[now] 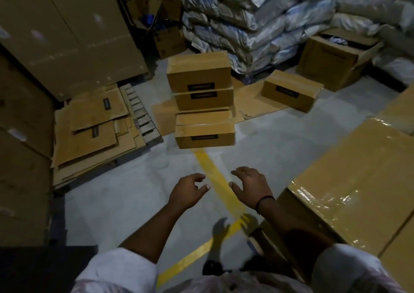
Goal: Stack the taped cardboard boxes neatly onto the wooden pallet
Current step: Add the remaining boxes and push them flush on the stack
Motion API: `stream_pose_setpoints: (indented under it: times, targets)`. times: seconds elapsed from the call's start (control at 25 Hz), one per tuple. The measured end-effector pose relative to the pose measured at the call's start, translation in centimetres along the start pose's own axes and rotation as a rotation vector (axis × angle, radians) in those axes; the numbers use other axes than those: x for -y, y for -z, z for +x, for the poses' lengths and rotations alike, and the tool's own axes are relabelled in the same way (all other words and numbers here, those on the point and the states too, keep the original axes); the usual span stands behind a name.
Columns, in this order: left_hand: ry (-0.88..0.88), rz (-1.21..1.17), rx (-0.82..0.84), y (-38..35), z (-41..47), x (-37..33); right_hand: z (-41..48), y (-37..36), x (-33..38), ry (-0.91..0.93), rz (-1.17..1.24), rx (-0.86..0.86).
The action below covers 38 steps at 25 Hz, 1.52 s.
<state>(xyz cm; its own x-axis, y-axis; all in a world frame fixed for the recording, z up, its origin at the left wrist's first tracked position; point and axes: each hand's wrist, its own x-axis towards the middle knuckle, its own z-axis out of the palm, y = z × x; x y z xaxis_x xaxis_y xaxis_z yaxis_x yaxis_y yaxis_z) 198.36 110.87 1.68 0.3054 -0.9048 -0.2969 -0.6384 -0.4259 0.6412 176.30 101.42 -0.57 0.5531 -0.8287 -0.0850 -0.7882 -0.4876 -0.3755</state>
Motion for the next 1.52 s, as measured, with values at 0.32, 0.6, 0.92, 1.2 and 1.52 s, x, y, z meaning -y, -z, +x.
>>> stream_pose_setpoints:
  times: [0.32, 0.6, 0.92, 1.2, 1.52]
  targets:
    - [0.043, -0.080, -0.014, 2.5, 6.6, 1.7, 8.3, -0.9, 2.0, -0.022, 0.039, -0.003]
    - [0.069, -0.102, 0.019, 3.0, 16.9, 1.1, 20.6, -1.7, 0.0, -0.061, 0.129, 0.011]
    - [0.214, -0.106, 0.012, 6.1, 34.2, -0.6, 38.6, 0.1, -4.7, 0.006, 0.106, 0.120]
    - [0.251, -0.218, 0.021, 6.3, 46.4, -4.0, 53.8, 2.9, -9.1, 0.158, -0.043, 0.268]
    - [0.508, -0.448, -0.002, 8.4, 59.0, 0.0, 68.3, 1.0, -9.0, 0.215, -0.126, 0.462]
